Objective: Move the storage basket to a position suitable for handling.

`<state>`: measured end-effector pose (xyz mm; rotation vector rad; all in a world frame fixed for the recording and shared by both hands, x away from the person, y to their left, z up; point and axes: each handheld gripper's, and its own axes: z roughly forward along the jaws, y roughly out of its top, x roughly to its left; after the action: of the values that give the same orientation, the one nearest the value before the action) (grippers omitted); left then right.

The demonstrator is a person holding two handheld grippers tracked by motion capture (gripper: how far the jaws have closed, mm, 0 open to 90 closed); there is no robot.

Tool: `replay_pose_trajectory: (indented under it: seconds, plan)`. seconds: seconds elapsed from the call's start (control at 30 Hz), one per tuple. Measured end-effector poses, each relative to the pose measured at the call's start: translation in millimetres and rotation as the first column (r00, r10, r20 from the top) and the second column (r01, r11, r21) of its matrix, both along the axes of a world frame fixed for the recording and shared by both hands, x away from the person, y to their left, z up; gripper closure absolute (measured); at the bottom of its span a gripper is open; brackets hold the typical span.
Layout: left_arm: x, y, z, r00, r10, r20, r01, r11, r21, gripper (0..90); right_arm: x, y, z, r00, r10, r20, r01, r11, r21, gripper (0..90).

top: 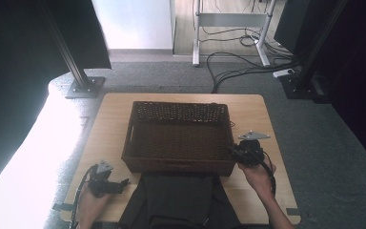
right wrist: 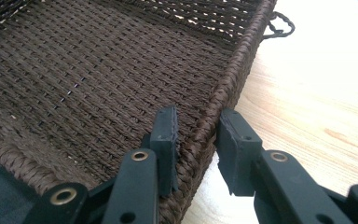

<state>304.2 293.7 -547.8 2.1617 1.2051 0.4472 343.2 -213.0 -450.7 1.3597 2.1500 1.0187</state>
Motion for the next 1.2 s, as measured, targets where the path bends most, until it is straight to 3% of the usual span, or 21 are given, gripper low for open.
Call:
replay_pose_trajectory:
  seconds: [0.37, 0.57, 0.73, 0.93, 1.07, 1.2]
  plan:
    - [-0.2, -0.3, -0.2, 1.0, 0.001, 0.002, -0.001, 1.0, -0.001, 0.0, -6.2, -4.6, -1.0, 1.0, 0.007, 0.002, -0.007, 0.9996, 0.028, 65.2]
    - [-0.3, -0.2, 0.0, 1.0, 0.0, 0.0, 0.0, 1.0, 0.0, 0.0, -9.0, -10.8, 2.0, 0.9989, 0.045, 0.016, -0.046, 0.9969, 0.064, 42.9]
    - [-0.4, -0.3, 0.1, 1.0, 0.0, -0.001, 0.0, 1.0, 0.0, 0.0, -18.0, -17.7, 3.0, 0.9948, 0.089, 0.05, -0.092, 0.9939, 0.061, 28.9]
    - [-0.7, -0.3, 0.2, 1.0, -0.001, -0.002, 0.001, 1.0, 0.001, 0.0, -37.0, -29.4, 0.7, 0.9906, 0.091, 0.103, -0.103, 0.9877, 0.118, 23.8]
    - [-1.1, -0.4, 0.2, 1.0, 0.0, -0.002, 0.0, 1.0, 0.0, 0.0, -50.4, -32.7, -0.9, 0.9861, 0.101, 0.132, -0.112, 0.9909, 0.075, 19.4]
    - [-1.3, -0.6, 0.1, 1.0, 0.003, -0.002, -0.003, 1.0, -0.001, 0.0, -56.8, -34.8, -16.6, 0.9869, 0.125, 0.102, -0.132, 0.9896, 0.058, 13.4]
